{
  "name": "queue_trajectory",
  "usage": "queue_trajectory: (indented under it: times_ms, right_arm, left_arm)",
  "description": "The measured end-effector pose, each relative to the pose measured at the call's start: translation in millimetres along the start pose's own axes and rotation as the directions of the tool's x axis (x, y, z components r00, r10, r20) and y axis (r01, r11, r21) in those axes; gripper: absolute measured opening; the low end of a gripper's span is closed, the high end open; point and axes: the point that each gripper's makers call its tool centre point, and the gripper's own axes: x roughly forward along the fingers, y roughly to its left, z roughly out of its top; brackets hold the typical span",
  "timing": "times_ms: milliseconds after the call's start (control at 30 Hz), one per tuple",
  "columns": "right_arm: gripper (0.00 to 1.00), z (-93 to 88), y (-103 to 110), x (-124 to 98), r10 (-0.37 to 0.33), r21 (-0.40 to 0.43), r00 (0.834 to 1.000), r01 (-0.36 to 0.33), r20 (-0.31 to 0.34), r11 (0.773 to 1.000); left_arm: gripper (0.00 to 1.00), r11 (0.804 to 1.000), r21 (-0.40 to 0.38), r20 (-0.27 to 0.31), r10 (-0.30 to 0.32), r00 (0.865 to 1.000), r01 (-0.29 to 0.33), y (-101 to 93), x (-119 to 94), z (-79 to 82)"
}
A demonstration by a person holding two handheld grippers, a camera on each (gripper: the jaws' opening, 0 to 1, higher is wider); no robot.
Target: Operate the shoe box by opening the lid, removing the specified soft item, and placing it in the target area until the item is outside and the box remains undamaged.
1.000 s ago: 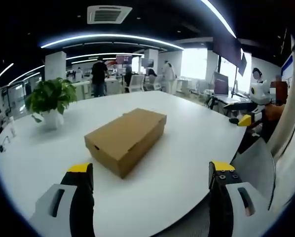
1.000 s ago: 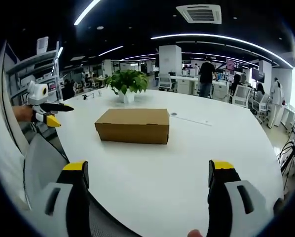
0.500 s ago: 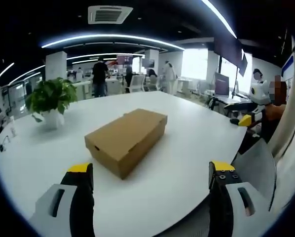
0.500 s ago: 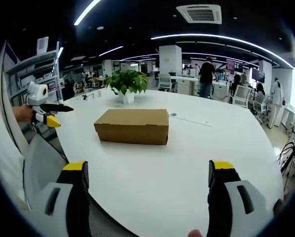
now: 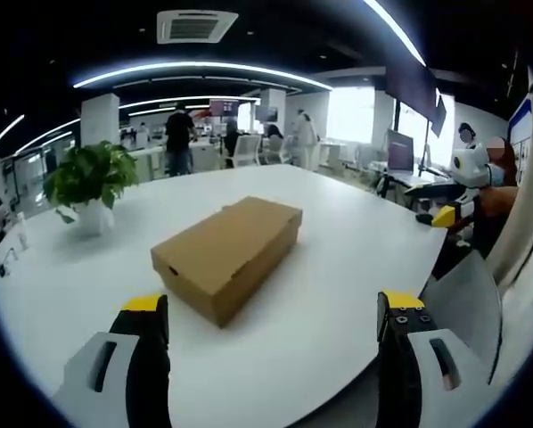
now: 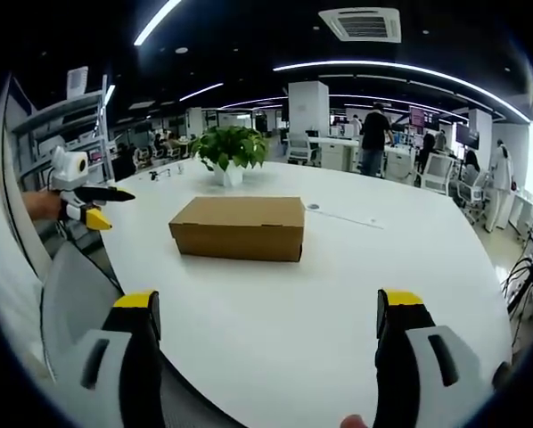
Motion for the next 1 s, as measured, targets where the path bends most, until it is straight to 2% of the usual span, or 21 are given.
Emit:
queue_trajectory:
  times_ms: [467, 1000]
  right_arm:
    - [0.96, 14.3, -3.4, 12.8, 0.043, -0.024, 0.999, -0.043, 0.005, 0.999]
    - [0.95, 27.0, -12.5, 34.8, 0.109, -0.058, 0.994, -0.109, -0.005, 0.992]
  left_arm:
    - [1.00, 1.000, 0.014, 0.014, 0.028, 1.000, -0.028, 11.4, 6.7, 11.8]
    - [0.98, 0.998, -0.004, 0.010, 0.066, 0.998, -0.066, 21.3, 16.7, 16.7]
